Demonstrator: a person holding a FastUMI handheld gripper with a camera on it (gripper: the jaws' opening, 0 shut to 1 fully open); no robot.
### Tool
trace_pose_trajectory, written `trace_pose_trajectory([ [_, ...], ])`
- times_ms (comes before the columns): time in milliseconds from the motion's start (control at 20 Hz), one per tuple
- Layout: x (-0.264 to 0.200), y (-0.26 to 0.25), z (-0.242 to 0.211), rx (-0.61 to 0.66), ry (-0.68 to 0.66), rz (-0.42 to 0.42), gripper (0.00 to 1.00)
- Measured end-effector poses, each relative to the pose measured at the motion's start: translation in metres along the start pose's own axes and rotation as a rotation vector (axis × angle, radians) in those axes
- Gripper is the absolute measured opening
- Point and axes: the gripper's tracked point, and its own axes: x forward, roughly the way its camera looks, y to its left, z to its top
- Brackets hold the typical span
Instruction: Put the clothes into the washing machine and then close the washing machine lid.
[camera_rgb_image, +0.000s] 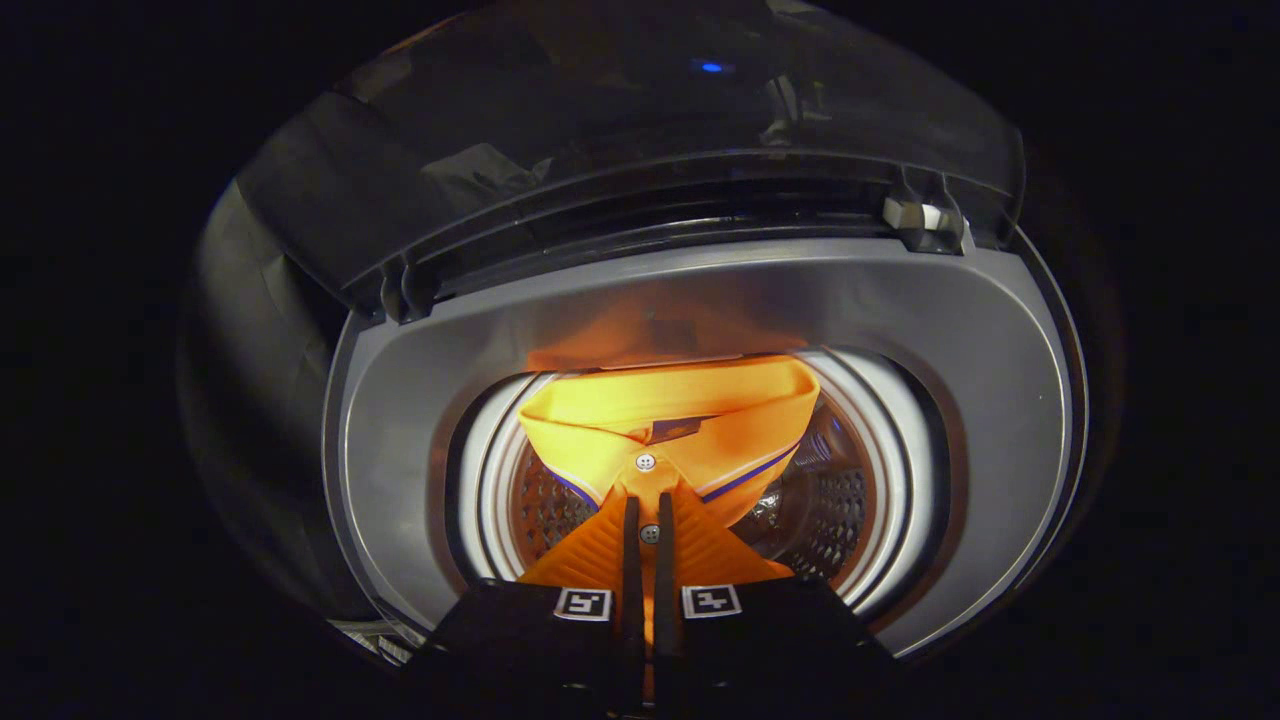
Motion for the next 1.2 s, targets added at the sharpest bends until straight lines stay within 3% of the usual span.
trace_pose_trajectory([
  [600, 0.002, -0.014, -0.015, -0.024, 0.04, -0.049, 0.12],
  [750, -0.001, -0.012, -0.01, -0.029, 0.019, -0.046, 0.19],
  [850, -0.005, -0.017, -0.006, -0.047, -0.004, -0.07, 0.13],
  [900, -0.009, -0.018, -0.005, -0.053, -0.006, -0.078, 0.17],
  [1200, -0.022, -0.015, -0.004, -0.045, -0.039, -0.081, 0.79],
])
